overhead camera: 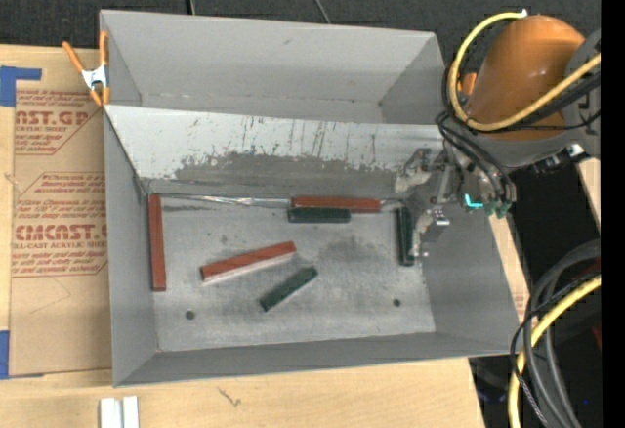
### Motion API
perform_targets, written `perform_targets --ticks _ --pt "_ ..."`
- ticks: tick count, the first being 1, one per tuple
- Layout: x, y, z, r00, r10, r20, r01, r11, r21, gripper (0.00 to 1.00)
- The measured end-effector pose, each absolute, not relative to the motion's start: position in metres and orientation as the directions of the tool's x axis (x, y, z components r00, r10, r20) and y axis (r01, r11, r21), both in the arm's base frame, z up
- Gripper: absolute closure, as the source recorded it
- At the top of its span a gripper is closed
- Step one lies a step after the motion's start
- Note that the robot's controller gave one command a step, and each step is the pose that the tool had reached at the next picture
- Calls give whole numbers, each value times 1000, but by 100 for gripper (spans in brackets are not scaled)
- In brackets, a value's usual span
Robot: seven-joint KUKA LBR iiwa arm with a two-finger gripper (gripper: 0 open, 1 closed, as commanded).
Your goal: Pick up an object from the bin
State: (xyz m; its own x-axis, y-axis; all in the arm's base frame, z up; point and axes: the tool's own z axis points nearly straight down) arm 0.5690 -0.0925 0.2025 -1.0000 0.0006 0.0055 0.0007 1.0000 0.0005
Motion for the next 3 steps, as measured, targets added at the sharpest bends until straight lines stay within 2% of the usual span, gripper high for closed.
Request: perform_targets --ticks 1,2,3 --pt "571 -92 207 -1000 0 -2 0 1000 -1 0" --pt "587 -51 160 -998 -59 -8 -59 998 -2 0" --pt "584 -29 137 -998 55 2 55 998 2 0"
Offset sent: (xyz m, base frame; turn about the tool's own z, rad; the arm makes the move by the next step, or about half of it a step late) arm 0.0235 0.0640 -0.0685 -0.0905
